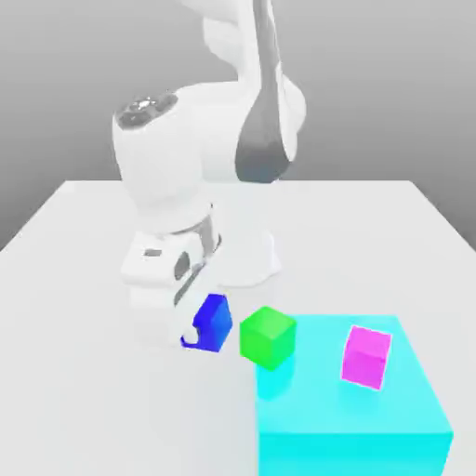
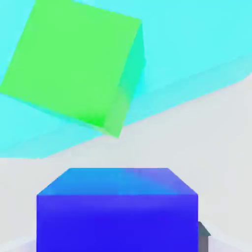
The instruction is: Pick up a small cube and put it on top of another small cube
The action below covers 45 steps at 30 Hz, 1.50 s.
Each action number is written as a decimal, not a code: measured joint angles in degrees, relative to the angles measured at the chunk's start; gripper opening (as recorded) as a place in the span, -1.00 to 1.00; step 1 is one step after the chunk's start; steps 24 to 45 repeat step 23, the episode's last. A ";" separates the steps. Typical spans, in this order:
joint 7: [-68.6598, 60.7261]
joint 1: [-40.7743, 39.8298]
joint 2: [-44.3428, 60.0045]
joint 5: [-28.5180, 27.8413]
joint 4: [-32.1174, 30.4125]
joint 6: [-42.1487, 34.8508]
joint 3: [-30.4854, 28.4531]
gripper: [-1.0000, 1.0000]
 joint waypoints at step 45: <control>6.75 1.75 -7.91 -12.76 0.05 -3.90 11.75 1.00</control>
